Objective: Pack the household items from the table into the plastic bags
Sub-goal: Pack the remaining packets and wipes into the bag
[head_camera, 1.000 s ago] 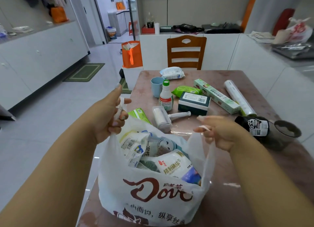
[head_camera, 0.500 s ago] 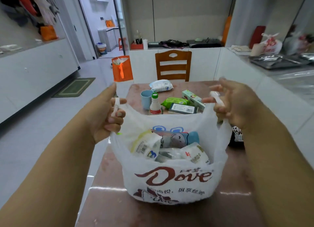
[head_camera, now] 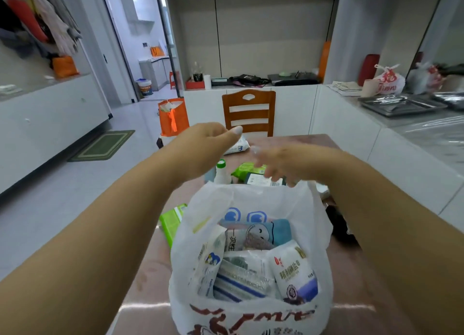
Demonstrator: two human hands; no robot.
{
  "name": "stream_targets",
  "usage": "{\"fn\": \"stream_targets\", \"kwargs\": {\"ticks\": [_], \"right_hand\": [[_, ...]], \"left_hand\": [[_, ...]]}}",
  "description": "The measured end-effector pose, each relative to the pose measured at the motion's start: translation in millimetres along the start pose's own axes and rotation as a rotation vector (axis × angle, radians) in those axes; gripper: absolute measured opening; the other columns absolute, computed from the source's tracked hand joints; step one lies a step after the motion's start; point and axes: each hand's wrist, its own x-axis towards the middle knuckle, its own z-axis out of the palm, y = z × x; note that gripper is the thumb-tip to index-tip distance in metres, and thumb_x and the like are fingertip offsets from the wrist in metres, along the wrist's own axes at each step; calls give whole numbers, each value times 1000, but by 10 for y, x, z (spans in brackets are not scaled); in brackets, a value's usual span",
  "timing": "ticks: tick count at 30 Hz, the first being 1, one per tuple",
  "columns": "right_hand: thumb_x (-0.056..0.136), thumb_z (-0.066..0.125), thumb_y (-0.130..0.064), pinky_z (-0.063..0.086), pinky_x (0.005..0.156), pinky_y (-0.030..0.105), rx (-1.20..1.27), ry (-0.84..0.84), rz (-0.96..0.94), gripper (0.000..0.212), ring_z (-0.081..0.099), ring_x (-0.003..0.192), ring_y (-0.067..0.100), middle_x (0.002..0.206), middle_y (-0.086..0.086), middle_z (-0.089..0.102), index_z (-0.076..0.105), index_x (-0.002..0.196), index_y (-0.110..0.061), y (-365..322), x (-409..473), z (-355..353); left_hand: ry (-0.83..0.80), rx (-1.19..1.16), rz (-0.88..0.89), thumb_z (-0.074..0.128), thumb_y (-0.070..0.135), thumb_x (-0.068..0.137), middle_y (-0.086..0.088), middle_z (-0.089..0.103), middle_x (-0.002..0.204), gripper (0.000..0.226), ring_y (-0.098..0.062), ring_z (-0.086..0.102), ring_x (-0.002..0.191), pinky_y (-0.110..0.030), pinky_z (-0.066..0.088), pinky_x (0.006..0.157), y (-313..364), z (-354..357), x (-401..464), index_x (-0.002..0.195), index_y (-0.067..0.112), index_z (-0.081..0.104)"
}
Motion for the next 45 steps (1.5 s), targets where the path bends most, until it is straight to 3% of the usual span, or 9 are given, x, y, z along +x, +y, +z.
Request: {"fn": "stream_targets", "kwargs": {"ticks": [3,12,18,25,30,33,37,41,45], "right_hand": [[98,27,-56,50,94,41,31,117,4,56,64,98,24,113,10,66,55,125,-16,98,467,-393],[97,38,-51,56,84,38,157,62,108,55,68,88,24,99,13,67,50,130,-8,459,2099,-963],[100,41,-40,49,92,38,510,114,252,42,60,87,27,95,15,62,52,118,-3,922,3460,-749],[97,48,-38,36,54,25,803,283,421,28,41,55,15,68,6,44,49,93,-11,1483,4902,-249],[97,47,-34,49,78,36,844,365,421,29,51,82,28,84,11,53,57,108,-9,1613,5637,-65],[100,41,-22,46,68,32,893,386,445,33,52,86,27,113,13,60,54,125,-4,1705,6015,-19],[96,46,-12,46,54,33,875,398,430,35,52,68,22,109,12,58,56,129,-7,1879,6361,81],[84,59,-3,54,90,43,891,370,337,19,57,92,24,111,14,60,63,98,-15,1908,6317,109],[92,56,-3,58,80,46,1112,455,284,15,66,91,33,110,19,63,51,80,-13,1675,6070,69]], "left_hand": [[-21,-64,-119,43,52,94,-1,66,104,45,-20,61,100,-41,51,94,-72,-21,479,114,16,61],[-2,-513,-432,51,35,96,-15,69,104,35,-25,67,94,-38,56,86,-518,242,1951,109,5,63],[78,-854,-533,57,24,93,-19,72,91,28,-25,72,77,-33,58,58,-1084,546,2762,104,-1,64],[99,-1138,-530,51,16,96,-22,67,93,19,-30,68,85,-35,60,69,-1618,777,3353,96,-1,60],[138,-1232,-537,54,18,95,-22,70,90,21,-31,70,87,-36,61,68,-1888,878,3631,91,-1,62],[142,-1264,-538,54,16,94,-22,71,91,21,-31,71,85,-37,61,68,-1999,973,3732,92,-2,63],[136,-1302,-536,53,15,94,-22,74,86,21,-30,73,81,-37,61,68,-2120,1077,3811,92,-3,64],[144,-1325,-555,53,16,95,-22,74,87,22,-30,72,82,-37,61,68,-2214,1159,3885,91,-3,63],[151,-1304,-557,52,15,95,-21,69,95,19,-30,69,90,-35,60,73,-2207,1230,3926,94,-2,61]]}}
